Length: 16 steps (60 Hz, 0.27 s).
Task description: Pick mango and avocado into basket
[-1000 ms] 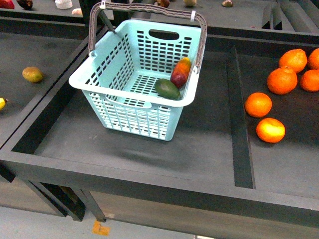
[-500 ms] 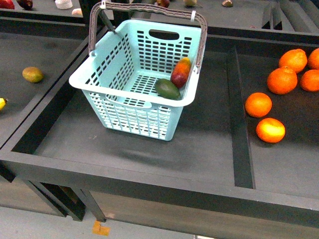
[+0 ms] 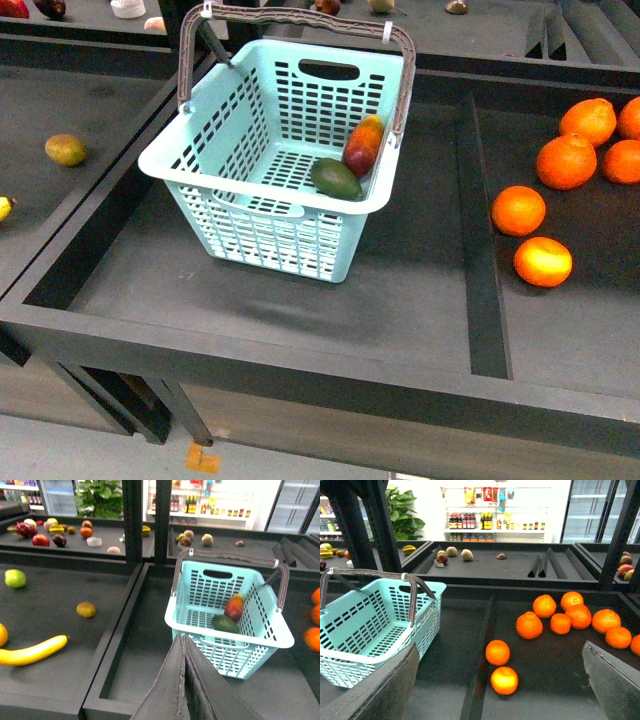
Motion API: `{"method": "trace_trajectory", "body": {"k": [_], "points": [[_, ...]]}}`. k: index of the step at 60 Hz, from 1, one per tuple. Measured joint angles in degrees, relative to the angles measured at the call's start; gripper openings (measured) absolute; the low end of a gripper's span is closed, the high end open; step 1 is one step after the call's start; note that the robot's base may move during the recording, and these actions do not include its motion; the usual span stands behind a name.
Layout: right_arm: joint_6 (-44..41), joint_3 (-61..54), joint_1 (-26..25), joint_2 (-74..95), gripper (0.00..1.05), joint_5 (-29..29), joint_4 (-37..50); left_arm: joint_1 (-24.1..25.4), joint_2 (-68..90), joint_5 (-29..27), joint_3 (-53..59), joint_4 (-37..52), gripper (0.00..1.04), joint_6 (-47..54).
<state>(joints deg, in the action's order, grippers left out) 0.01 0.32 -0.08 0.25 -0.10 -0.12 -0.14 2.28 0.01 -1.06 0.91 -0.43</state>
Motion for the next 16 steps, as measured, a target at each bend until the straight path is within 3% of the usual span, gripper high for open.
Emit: {"method": "trace_trajectory", "body": {"k": [6,10,16], "points": [[0.0,0.0,0.0,0.0,0.97,0.0,0.0,0.0,-1.9,0.0,0.0,-0.7,0.04,0.0],[0.0,0.0,0.0,0.0,0.97,0.0,0.0,0.0,-1.9,0.0,0.0,-0.8,0.24,0.0],[0.0,0.0,0.0,0.0,0.97,0.0,0.0,0.0,-2.0,0.0,0.0,-0.8,0.46,0.0]]}}
